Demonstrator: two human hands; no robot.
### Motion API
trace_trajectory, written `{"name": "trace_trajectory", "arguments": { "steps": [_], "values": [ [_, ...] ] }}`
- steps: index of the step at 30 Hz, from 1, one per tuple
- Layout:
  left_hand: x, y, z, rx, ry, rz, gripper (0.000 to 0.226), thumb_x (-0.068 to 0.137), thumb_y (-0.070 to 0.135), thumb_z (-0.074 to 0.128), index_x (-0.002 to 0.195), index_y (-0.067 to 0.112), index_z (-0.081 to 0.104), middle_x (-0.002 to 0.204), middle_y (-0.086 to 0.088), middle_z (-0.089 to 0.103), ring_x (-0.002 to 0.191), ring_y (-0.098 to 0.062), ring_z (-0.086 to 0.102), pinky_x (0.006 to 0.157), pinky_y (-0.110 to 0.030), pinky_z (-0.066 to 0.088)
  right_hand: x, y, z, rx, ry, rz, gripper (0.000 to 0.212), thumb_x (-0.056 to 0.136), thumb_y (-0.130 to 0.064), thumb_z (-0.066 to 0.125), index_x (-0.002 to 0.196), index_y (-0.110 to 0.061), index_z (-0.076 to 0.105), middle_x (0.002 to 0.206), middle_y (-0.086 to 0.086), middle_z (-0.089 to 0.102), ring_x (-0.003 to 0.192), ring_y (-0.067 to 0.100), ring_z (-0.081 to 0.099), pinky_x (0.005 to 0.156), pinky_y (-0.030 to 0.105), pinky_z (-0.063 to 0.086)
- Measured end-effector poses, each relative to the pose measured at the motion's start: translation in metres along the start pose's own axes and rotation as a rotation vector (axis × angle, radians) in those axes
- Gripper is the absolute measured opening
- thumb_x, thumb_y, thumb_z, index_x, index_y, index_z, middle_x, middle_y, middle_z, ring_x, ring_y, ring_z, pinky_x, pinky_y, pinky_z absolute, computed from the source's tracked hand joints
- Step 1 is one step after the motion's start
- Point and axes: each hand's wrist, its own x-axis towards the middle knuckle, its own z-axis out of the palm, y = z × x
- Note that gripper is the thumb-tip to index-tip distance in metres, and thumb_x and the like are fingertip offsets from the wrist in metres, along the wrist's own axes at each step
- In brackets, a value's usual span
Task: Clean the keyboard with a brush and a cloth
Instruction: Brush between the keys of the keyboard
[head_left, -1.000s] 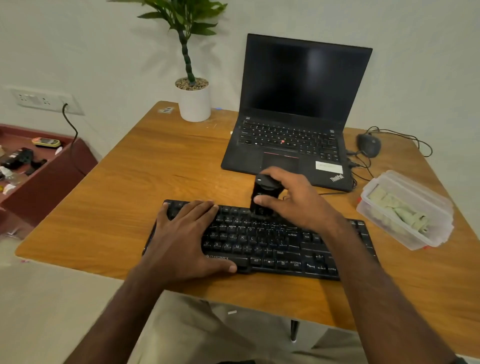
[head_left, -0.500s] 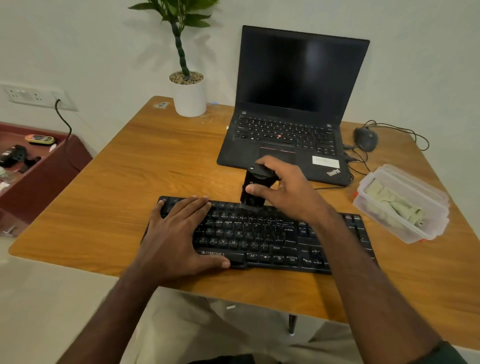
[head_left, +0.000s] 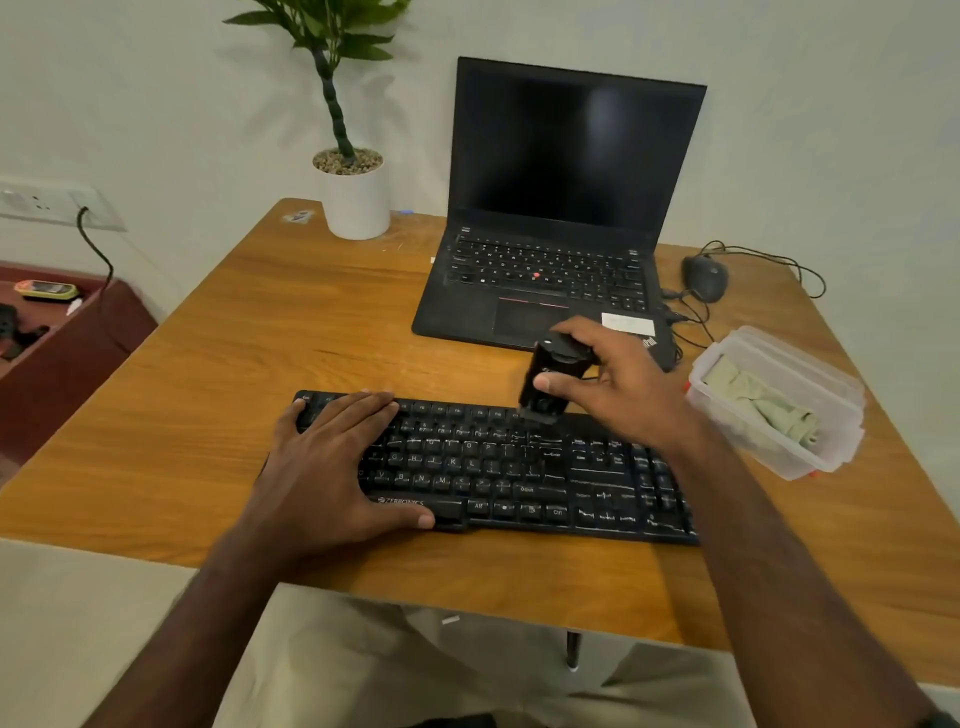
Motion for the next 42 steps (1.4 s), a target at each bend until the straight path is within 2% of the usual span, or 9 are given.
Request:
{"name": "trace_trajectory", "arguments": {
  "steps": [8,11,15,18,24,28,33,38,42],
  "values": [
    [0.004,-0.010,-0.001,-0.010,-0.028,-0.002,0.129,0.052,0.106,0.038,0.153,0.027,0.036,0.161,0.015,0.026,0.148,-0.001,0.017,0.122,-0.054,0.006,0.007,0.003,-0.007,-0.076,-0.128,-0.013,0.033,0.090,-0.025,0.074,0.117,-0.031,0.058,0.105,-0.013,0.063,0.101,0.000,0.059,0.082,0.018,0.050],
    [0.008,-0.008,-0.004,0.022,-0.063,-0.003,0.132,0.052,0.107,0.034,0.156,0.026,0.031,0.163,0.012,0.022,0.150,-0.004,0.014,0.121,-0.058,0.002,-0.001,0.015,-0.034,-0.138,-0.057,0.028,0.033,0.089,-0.026,0.074,0.117,-0.033,0.057,0.105,-0.015,0.063,0.102,-0.001,0.060,0.088,0.024,0.051],
    [0.026,0.039,-0.007,0.073,-0.156,0.089,0.135,0.051,0.109,0.019,0.159,0.028,0.010,0.167,0.007,0.005,0.153,-0.012,0.003,0.116,-0.066,-0.008,-0.008,0.014,-0.022,-0.023,0.067,0.027,0.034,0.088,-0.026,0.075,0.118,-0.031,0.059,0.108,-0.014,0.064,0.102,-0.002,0.061,0.084,0.015,0.049],
    [0.044,0.083,0.007,0.065,-0.212,0.209,0.132,0.056,0.106,0.029,0.159,0.027,0.006,0.168,0.004,0.000,0.153,-0.016,-0.001,0.114,-0.069,-0.012,-0.013,0.016,-0.010,-0.055,0.033,0.000,0.035,0.088,-0.031,0.075,0.119,-0.032,0.058,0.105,-0.015,0.064,0.099,-0.005,0.059,0.077,0.010,0.049],
    [0.060,0.093,0.018,0.054,-0.292,0.182,0.135,0.053,0.103,0.040,0.159,0.028,0.004,0.167,0.008,0.006,0.152,-0.014,0.005,0.116,-0.069,-0.004,-0.022,0.028,-0.050,-0.192,0.060,0.051,0.036,0.090,-0.031,0.073,0.122,-0.026,0.057,0.107,-0.010,0.065,0.100,0.003,0.060,0.084,0.027,0.053],
    [0.062,0.097,0.013,0.057,-0.314,0.158,0.136,0.051,0.102,0.047,0.158,0.029,0.006,0.166,0.009,0.010,0.151,-0.014,0.009,0.118,-0.067,-0.002,-0.023,0.023,-0.026,-0.024,0.108,0.026,0.034,0.091,-0.028,0.073,0.121,-0.024,0.058,0.105,-0.010,0.064,0.099,0.004,0.061,0.081,0.016,0.050],
    [0.062,0.096,0.009,0.052,-0.335,0.145,0.136,0.050,0.102,0.049,0.158,0.031,0.006,0.166,0.011,0.010,0.151,-0.013,0.009,0.119,-0.064,0.000,-0.031,0.034,-0.038,-0.019,0.044,0.063,0.034,0.091,-0.025,0.072,0.121,-0.024,0.057,0.107,-0.008,0.065,0.100,0.005,0.062,0.079,0.019,0.052],
    [0.064,0.095,0.011,0.041,-0.322,0.151,0.138,0.047,0.103,0.047,0.158,0.032,0.006,0.165,0.012,0.011,0.150,-0.012,0.011,0.120,-0.061,0.000,-0.048,0.047,-0.069,-0.062,0.272,0.025,0.028,0.091,-0.019,0.074,0.115,-0.019,0.060,0.100,-0.007,0.065,0.091,0.004,0.059,0.077,0.015,0.044],
    [0.065,0.095,0.012,0.058,-0.331,0.148,0.140,0.044,0.105,0.043,0.158,0.033,0.005,0.165,0.012,0.011,0.150,-0.013,0.012,0.120,-0.060,0.002,-0.058,0.057,-0.062,-0.061,0.191,0.052,0.031,0.090,-0.026,0.074,0.118,-0.022,0.060,0.105,-0.007,0.066,0.100,0.009,0.062,0.083,0.021,0.049]
  ]
}}
